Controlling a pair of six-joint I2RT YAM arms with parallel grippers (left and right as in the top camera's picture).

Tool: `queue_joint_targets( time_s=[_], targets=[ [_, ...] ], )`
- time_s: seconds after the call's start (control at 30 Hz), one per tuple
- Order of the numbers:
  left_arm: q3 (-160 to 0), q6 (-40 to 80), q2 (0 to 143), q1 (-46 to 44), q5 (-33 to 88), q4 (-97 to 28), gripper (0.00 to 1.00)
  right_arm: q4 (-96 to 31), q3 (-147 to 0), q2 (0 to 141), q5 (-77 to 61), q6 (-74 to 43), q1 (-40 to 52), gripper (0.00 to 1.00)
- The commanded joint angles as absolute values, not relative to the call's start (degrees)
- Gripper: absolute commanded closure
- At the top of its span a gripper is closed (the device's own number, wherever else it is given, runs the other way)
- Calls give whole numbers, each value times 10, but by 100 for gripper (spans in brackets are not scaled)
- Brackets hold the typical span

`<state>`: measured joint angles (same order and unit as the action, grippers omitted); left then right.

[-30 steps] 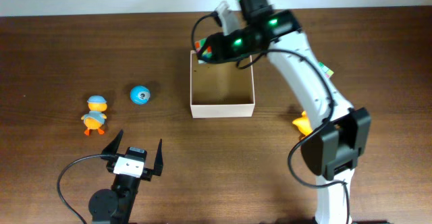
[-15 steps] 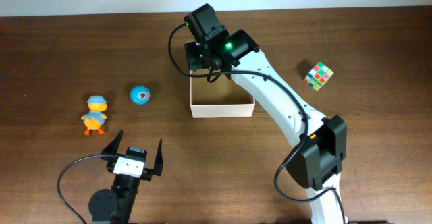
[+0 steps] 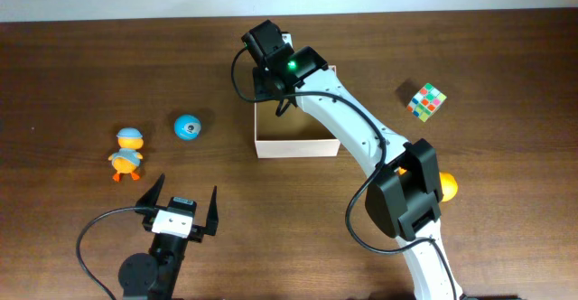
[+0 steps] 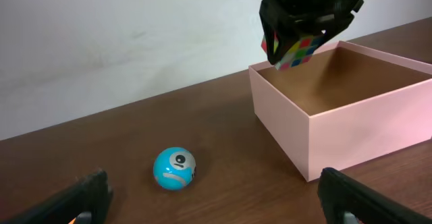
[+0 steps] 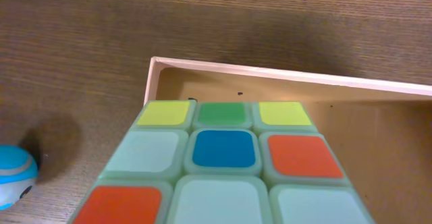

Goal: Pack container
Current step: 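Lift the cube and carry it with the right gripper over the box, then lower the cube into the box and open the right gripper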

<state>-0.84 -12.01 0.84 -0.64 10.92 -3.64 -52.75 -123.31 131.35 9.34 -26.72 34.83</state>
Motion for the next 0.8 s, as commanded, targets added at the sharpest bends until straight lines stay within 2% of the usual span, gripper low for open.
queue_joint_targets(
  time_s=[0.0, 0.57, 0.7, 0.77],
  targets=[
    [-5, -127, 3, -3, 107, -37, 1, -525, -1232, 1326, 110, -280, 348, 52],
    [-5, -127, 3, -3, 107, -37, 1, -509, -1232, 1354, 108, -279, 348, 51],
    [-5, -127, 3, -3, 107, -37, 1, -505, -1232, 1354, 108, -279, 348, 34],
    [-5, -127, 3, -3, 107, -37, 1, -505, -1232, 1354, 108, -279, 348, 31]
  ],
)
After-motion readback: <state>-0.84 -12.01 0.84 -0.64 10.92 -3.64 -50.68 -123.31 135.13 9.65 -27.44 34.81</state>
